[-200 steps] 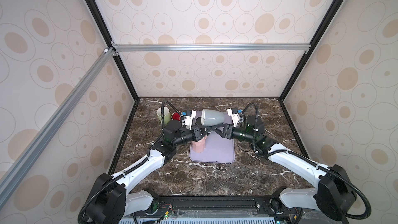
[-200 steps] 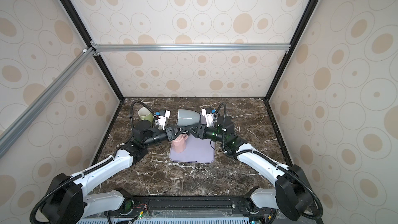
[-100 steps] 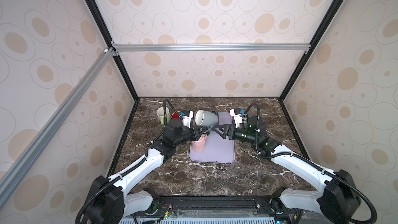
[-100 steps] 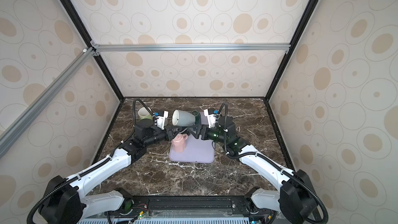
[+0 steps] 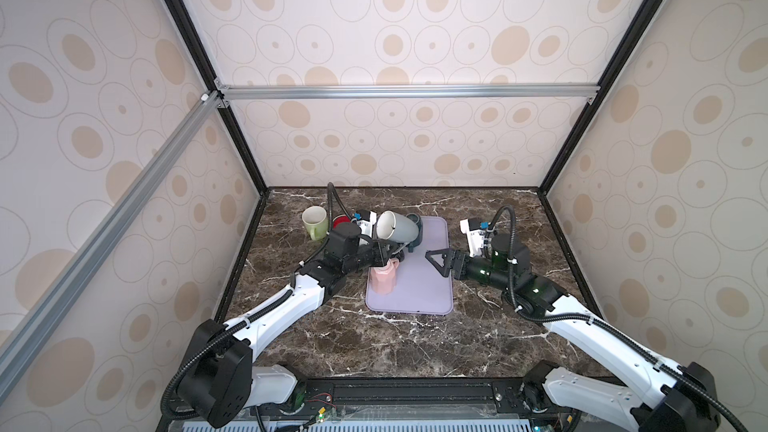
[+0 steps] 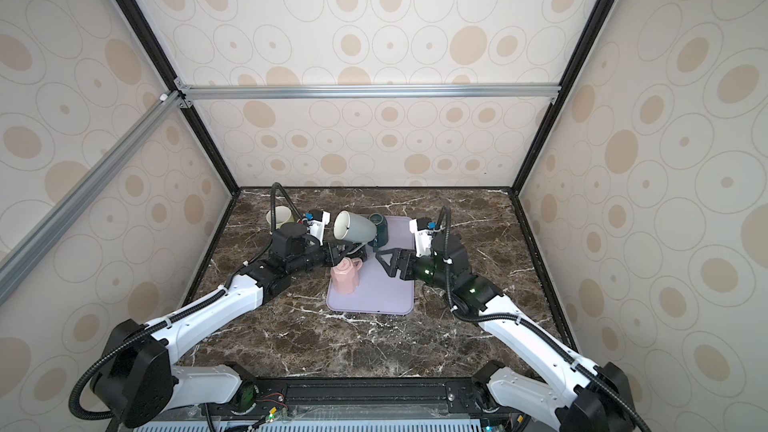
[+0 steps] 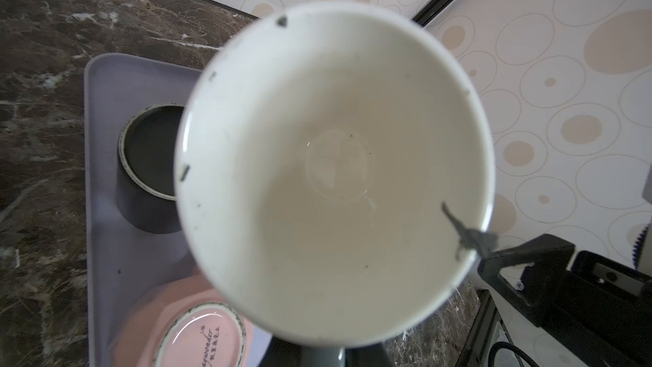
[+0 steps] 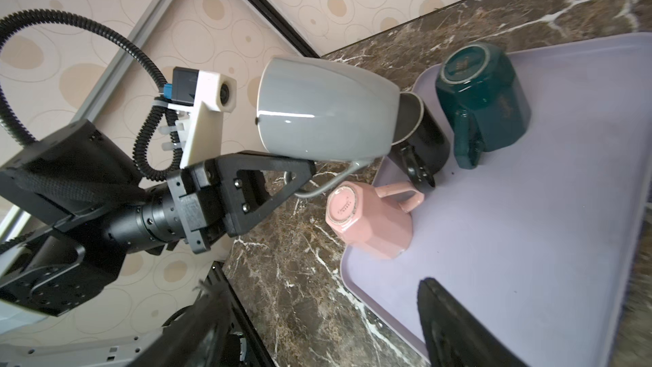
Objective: Turn the mug right side up
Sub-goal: 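Carry the grey mug with the left gripper beside the light-green mug, lower it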
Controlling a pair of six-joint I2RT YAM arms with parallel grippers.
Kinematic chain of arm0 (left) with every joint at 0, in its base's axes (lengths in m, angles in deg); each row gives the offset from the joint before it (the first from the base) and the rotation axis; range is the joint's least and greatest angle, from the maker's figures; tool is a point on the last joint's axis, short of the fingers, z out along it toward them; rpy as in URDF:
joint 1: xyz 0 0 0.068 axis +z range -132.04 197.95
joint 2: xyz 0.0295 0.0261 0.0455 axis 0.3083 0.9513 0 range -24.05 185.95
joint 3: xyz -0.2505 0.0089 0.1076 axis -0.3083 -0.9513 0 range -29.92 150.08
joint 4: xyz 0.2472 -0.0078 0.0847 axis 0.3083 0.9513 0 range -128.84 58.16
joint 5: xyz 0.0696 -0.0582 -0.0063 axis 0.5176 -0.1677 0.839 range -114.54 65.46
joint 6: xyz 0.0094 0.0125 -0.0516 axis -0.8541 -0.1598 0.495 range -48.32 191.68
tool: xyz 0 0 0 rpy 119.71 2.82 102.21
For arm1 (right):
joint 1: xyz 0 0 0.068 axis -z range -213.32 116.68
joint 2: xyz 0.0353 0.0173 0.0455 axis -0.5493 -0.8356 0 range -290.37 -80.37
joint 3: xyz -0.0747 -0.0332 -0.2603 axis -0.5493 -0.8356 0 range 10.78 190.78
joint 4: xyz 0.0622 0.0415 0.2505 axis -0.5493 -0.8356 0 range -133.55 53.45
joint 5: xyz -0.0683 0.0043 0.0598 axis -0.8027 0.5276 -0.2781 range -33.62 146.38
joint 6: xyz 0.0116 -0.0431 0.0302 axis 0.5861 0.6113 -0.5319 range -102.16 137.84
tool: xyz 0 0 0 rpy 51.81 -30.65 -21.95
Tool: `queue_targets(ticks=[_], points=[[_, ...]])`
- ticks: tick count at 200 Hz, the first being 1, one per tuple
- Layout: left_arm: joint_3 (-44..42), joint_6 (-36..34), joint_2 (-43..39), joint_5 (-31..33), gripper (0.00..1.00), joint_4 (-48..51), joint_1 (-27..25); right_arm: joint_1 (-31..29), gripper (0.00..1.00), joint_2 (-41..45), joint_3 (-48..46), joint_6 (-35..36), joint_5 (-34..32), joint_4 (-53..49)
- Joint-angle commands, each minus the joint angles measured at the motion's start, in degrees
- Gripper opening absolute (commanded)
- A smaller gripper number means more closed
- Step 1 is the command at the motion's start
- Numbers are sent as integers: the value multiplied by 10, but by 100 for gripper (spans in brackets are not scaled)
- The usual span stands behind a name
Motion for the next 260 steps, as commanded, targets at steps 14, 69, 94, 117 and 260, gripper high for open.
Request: queue_targets(ticks=[14,69,94,117,260], points=[[66,-26,13,29,0,-18,1,1,86,43,5,41,-109,-160],[145,-65,62,63,0,26,19,3,86,62,7,53,-183,-250],[149,-55,77,66,0,4,40,4,86,61,18,62,-196,-279],[175,-59,90,73,0,16,56,5,86,58,20,86,-212,-281],[216,-156,-12,199,0,241,253,9,86,-104,4,90,-162,-147]])
